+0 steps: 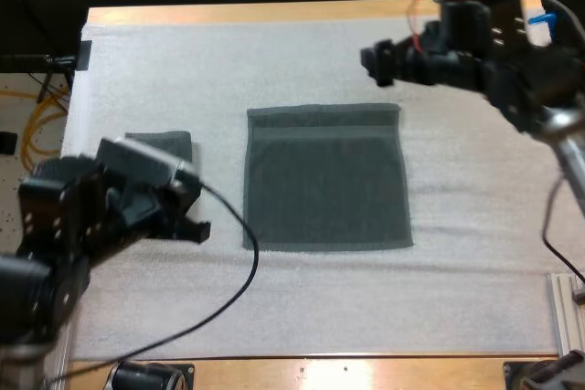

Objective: Pick towel from pile fold and stack

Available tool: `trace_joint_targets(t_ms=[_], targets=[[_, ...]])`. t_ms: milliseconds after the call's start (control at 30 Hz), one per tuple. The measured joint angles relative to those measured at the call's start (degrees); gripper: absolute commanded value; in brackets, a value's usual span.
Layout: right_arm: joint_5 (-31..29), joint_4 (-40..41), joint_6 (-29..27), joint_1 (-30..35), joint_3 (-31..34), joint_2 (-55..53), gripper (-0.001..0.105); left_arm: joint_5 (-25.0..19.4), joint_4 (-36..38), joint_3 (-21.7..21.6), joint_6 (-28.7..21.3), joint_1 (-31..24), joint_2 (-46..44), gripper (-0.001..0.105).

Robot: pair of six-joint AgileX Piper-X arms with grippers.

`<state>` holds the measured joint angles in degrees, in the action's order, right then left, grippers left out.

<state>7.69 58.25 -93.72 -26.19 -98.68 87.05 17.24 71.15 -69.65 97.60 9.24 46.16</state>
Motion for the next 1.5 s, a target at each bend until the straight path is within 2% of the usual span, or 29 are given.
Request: trace_joint_targets(t_ms=[133,200,333,400,567,700,867,1000,1300,1500], targets=[[-1.7,6.5,-1.0,0.0,0.0,-5.5,0.08,-2.0,2.4,0.0,0.0,0.0,-4.0,0.031],[-2.4,8.6,-1.0,0.0,0.8,-8.4,0.08,-2.9,3.6,0.0,0.0,0.0,-6.0,0.035],[-2.7,11.1,-0.7,0.0,4.9,-14.9,0.08,-4.2,6.4,0.0,0.0,0.0,-9.3,0.059],[-2.8,12.1,0.0,0.0,8.0,-18.3,0.08,-4.5,8.1,0.0,0.0,0.0,-10.3,0.065],[-2.8,13.2,3.0,0.0,17.1,-26.9,0.08,-4.6,12.7,0.0,0.9,0.0,-11.7,0.066],[-2.8,14.0,7.8,0.0,26.2,-34.7,0.08,-4.6,15.2,0.0,1.9,0.0,-13.3,0.066],[-2.8,14.3,12.3,0.0,36.5,-40.0,0.08,-4.6,15.7,0.0,2.9,0.0,-14.1,0.066],[-2.8,14.3,12.7,0.0,43.6,-40.9,0.08,-4.6,15.7,0.0,3.2,0.0,-14.1,0.066],[-1.1,1.7,17.4,0.0,59.2,-37.7,0.08,-4.6,15.7,2.8,3.7,0.0,-14.1,0.066],[6.0,-9.7,19.5,3.4,64.0,-30.6,0.08,-4.6,15.7,5.4,3.8,0.0,-14.0,0.066]])
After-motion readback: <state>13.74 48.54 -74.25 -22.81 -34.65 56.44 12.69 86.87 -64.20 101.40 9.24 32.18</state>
